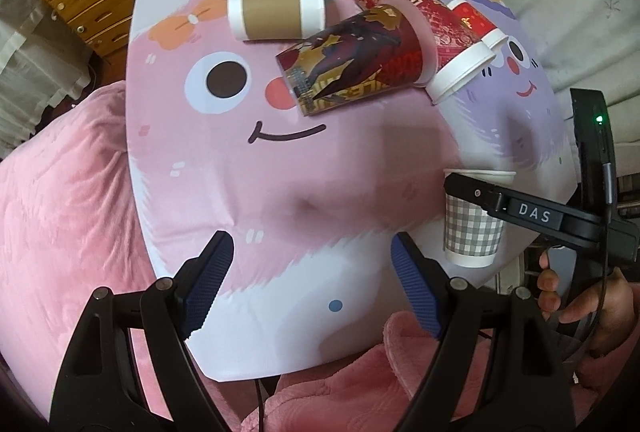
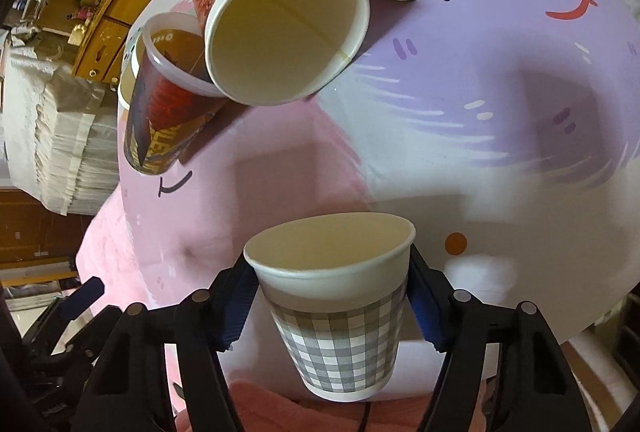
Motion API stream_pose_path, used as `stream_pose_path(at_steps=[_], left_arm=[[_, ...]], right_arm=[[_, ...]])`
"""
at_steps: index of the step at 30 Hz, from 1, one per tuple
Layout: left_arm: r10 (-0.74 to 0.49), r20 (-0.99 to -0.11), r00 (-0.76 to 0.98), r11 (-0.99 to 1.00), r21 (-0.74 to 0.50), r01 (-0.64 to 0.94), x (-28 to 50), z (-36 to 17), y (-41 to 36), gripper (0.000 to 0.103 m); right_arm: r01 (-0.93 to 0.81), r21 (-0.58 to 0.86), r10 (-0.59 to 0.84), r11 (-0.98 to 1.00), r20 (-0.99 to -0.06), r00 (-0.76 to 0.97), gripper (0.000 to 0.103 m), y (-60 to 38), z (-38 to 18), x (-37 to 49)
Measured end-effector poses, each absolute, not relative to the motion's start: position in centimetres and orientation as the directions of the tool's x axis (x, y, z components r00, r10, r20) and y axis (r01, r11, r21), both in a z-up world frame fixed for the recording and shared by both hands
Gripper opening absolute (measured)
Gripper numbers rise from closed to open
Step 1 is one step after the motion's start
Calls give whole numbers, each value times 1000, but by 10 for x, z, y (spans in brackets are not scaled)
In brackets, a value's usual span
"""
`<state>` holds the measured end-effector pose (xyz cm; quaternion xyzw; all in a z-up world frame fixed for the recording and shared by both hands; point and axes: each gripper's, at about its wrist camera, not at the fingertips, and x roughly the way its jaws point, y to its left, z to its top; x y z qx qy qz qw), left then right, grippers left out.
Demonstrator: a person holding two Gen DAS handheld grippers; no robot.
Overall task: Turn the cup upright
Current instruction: 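Rotate the plaid cup in the right gripper so its rim faces up, then lower the upright plaid cup onto the tablecloth and open the right gripper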
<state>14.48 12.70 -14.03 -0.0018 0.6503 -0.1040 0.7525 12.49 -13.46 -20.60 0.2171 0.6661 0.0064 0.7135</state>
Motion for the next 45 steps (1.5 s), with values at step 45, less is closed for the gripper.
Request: stream_pose_path(at_steps=[45], left_arm=[[-191, -958, 215, 979, -170, 115, 81, -124, 124, 79]], right_arm=[[-235, 55, 221, 970, -599, 770, 70, -132, -190, 21]])
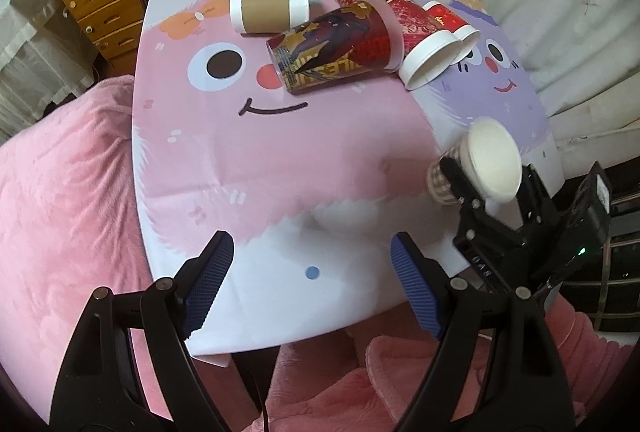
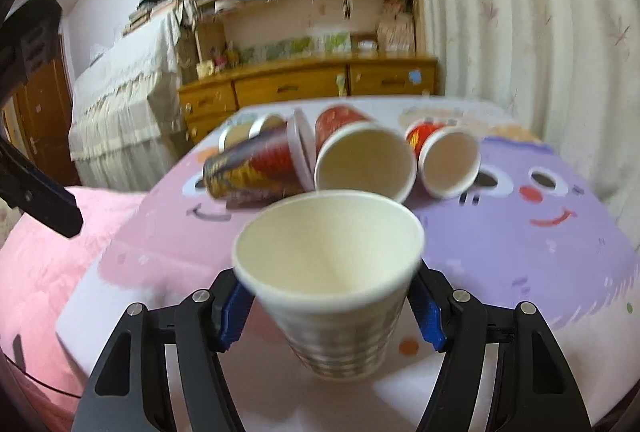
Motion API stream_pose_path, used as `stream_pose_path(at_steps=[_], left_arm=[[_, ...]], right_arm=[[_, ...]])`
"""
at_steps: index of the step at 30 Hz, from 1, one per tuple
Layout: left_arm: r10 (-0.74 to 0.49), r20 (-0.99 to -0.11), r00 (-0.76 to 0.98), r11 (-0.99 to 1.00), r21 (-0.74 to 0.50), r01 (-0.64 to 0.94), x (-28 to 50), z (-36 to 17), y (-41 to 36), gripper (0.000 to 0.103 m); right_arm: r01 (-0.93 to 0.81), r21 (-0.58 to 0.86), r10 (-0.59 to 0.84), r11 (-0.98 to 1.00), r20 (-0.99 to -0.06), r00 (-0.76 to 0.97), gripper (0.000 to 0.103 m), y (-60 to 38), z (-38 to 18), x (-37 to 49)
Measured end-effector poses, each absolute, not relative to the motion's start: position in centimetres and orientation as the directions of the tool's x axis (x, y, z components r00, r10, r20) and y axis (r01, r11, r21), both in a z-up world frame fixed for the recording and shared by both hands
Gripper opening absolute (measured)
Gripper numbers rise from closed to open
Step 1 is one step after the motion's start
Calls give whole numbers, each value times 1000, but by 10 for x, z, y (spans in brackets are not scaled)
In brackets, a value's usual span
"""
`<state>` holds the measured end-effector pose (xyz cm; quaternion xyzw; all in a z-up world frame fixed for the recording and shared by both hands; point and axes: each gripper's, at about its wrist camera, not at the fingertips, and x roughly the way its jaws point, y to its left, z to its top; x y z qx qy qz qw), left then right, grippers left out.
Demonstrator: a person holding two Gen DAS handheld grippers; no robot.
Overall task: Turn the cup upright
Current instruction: 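Lower the upright plaid cup onto the tablecloth and open the right gripper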
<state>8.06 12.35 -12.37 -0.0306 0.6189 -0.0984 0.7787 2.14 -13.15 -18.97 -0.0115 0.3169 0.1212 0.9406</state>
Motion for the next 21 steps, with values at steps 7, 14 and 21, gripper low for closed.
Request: stream_pose_path(at_steps=[7, 14, 21], left_arm=[[-234, -956, 177, 972, -225, 73, 70, -126, 107, 79], [-260, -947, 189, 964, -267, -12, 61, -113, 96, 79], [-223, -944, 243, 964, -250, -87, 51, -71, 84, 79]], right_arm=[[-311, 82, 270, 947, -730, 628, 95, -131, -190, 10], [-412, 168, 325, 896, -879, 348, 97, -138, -181, 8], [-338, 55, 124, 939, -974, 188, 101, -166, -147, 3]])
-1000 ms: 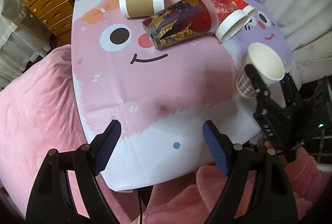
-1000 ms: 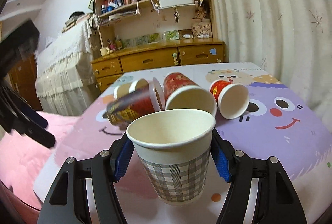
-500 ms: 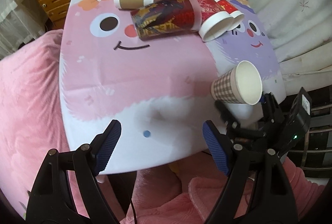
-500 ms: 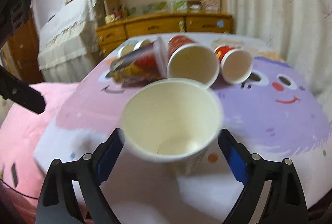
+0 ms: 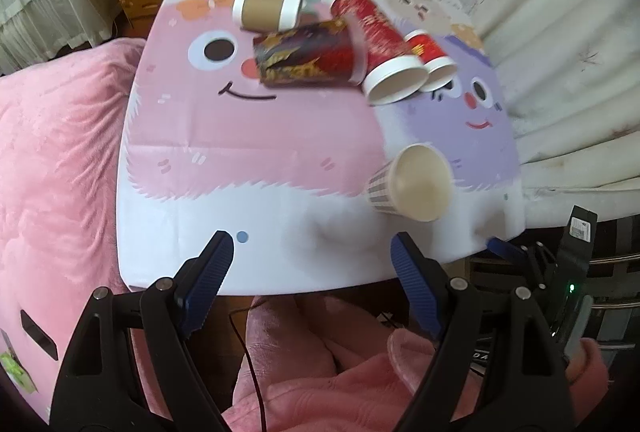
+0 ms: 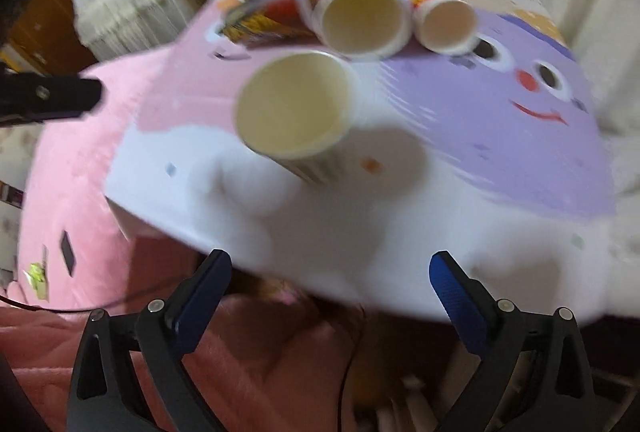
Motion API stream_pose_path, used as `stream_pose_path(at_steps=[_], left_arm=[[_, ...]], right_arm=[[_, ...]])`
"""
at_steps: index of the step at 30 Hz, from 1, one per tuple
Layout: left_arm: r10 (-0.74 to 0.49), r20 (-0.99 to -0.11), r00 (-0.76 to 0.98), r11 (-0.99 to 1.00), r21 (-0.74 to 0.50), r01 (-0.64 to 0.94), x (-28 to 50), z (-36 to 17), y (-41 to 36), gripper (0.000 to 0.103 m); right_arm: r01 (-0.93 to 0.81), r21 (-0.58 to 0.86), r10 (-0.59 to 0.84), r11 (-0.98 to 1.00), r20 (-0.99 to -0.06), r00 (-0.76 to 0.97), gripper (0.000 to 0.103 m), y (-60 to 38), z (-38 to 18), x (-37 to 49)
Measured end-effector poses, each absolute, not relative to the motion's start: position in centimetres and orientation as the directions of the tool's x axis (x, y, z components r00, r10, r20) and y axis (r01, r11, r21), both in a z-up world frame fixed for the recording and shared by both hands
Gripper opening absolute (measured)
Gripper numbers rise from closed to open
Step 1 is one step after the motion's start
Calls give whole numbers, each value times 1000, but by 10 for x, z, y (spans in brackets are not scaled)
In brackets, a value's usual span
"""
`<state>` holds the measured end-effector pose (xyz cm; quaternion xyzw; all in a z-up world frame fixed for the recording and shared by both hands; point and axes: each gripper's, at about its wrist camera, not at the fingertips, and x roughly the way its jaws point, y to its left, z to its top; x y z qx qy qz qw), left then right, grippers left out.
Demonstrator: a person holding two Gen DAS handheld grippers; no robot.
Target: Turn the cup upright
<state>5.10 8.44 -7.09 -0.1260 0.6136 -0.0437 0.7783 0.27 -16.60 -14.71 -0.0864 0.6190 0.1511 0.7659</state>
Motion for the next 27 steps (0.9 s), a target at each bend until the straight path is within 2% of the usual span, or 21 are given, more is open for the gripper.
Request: stream_pose_path(at_steps=[2, 9, 12, 16, 23, 27], left_arm=[[-214, -944, 253, 966, -244, -91, 46, -57, 79, 79], [-165, -942, 293, 961, -221, -167, 24, -16, 68, 79], [-154, -942, 297, 957, -217, -193, 15, -2, 63, 79], [-112, -932, 346, 963, -188, -195, 1, 17, 49, 79], [15, -895, 446, 987, -59, -151, -10, 45, 22, 79], [56, -854, 517, 986, -34, -163, -16, 59, 17, 79]], right_arm=[[-309, 33, 74, 950, -990, 120, 101, -177, -133, 3], [-156, 128, 136, 979, -990, 39, 102, -215, -74, 6], [-66, 250, 252, 966, -967, 30, 102, -227, -54, 10], [-52, 291, 295, 955, -949, 113, 102, -230, -24, 10], [-70, 247, 256, 967, -909, 329, 102, -222, 28, 0], [-74, 207, 218, 976, -873, 436, 102, -220, 58, -10]])
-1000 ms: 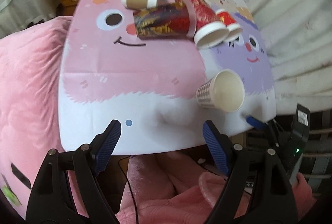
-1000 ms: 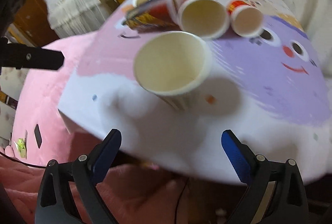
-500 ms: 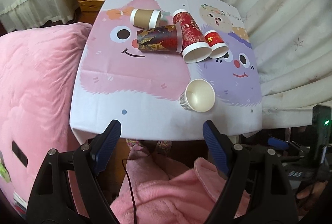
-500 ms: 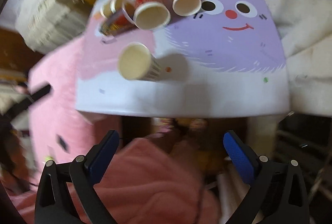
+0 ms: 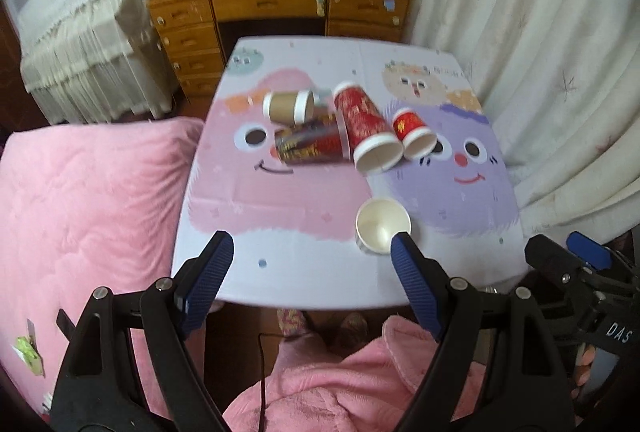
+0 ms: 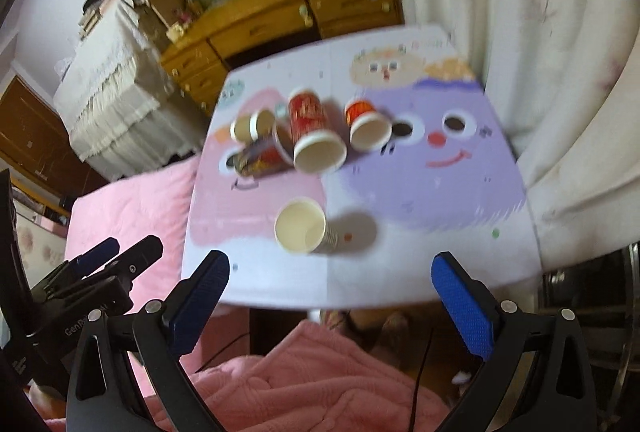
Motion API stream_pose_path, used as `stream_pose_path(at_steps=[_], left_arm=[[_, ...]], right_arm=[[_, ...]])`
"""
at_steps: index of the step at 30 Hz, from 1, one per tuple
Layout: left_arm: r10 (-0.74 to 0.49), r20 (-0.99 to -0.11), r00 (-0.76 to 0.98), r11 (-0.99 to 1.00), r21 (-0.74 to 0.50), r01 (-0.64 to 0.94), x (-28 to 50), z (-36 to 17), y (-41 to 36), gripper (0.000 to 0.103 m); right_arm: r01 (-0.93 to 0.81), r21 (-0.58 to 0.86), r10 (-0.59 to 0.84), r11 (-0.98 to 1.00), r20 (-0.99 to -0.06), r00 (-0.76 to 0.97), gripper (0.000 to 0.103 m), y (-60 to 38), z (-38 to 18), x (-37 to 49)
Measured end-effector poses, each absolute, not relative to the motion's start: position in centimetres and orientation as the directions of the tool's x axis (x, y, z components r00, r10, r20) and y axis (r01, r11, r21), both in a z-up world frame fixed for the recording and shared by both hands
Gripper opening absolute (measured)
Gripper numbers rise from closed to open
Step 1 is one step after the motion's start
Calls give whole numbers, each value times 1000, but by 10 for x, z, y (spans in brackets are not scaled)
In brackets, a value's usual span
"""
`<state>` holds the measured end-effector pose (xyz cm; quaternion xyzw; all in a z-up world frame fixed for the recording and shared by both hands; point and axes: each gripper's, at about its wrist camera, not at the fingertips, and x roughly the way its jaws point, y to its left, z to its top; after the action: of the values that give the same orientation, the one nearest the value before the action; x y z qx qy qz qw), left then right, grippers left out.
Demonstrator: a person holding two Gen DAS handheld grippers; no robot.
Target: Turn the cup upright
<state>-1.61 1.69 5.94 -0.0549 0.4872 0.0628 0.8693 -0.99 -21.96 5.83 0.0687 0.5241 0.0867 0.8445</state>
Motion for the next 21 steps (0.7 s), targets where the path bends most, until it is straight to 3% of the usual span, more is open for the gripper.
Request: stream_pose_path(at_steps=[10, 21], left_arm=[[37, -856, 515, 988, -47, -149, -22, 56, 18, 80], [31, -848, 528, 986, -61, -156, -24, 54, 29, 92]], right_arm=[[-102, 112, 149, 988, -849, 508, 103, -200, 76, -33], [-66, 117, 134, 991, -841, 525, 103, -197, 66, -41]])
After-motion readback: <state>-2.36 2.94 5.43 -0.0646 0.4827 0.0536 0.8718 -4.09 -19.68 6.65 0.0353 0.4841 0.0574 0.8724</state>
